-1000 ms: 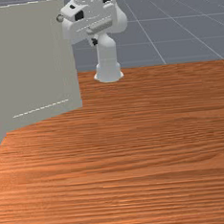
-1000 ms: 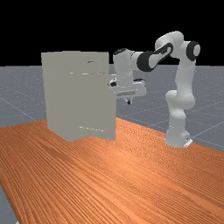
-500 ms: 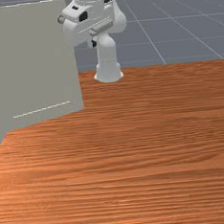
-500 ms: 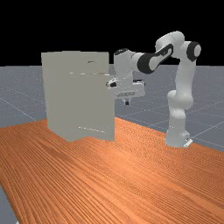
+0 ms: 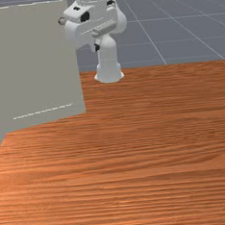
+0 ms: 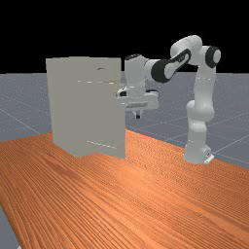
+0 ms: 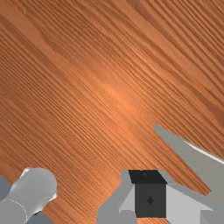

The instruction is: Close the cabinet door

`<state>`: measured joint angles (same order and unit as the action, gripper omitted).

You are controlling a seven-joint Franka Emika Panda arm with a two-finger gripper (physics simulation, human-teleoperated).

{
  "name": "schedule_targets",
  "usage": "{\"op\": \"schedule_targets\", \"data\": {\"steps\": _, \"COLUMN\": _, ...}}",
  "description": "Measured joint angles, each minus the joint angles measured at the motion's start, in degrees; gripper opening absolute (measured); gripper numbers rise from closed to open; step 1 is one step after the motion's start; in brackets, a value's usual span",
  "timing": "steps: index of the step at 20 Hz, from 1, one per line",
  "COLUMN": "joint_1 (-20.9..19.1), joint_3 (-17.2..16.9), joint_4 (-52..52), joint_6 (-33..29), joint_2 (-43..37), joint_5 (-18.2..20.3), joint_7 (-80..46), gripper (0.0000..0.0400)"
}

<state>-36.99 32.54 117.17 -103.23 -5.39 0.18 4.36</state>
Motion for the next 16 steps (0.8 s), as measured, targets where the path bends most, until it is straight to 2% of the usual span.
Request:
{"op": "schedule_targets", "data": {"steps": 3, "joint_1": 0.97, "joint_3": -0.8, "joint_4": -0.75, "joint_6": 0.08, "joint_2": 0.7, "joint_5": 0.61, "joint_7": -1.39, "gripper": 0.0}}
{"op": "schedule_targets", "data": {"steps": 7, "joint_1": 4.49, "joint_3": -4.15, "joint_4": -2.76, "joint_6": 2.12, "joint_2": 2.1, "joint_5": 2.63, "joint_7": -5.95, "gripper": 0.0}}
{"op": "schedule_targets", "data": {"steps": 16, "joint_1": 18.35, "joint_3": -19.11, "joint_4": -2.25, "joint_6": 0.58, "joint_2": 2.14, "joint_5": 7.22, "joint_7": -30.88, "gripper": 0.0}}
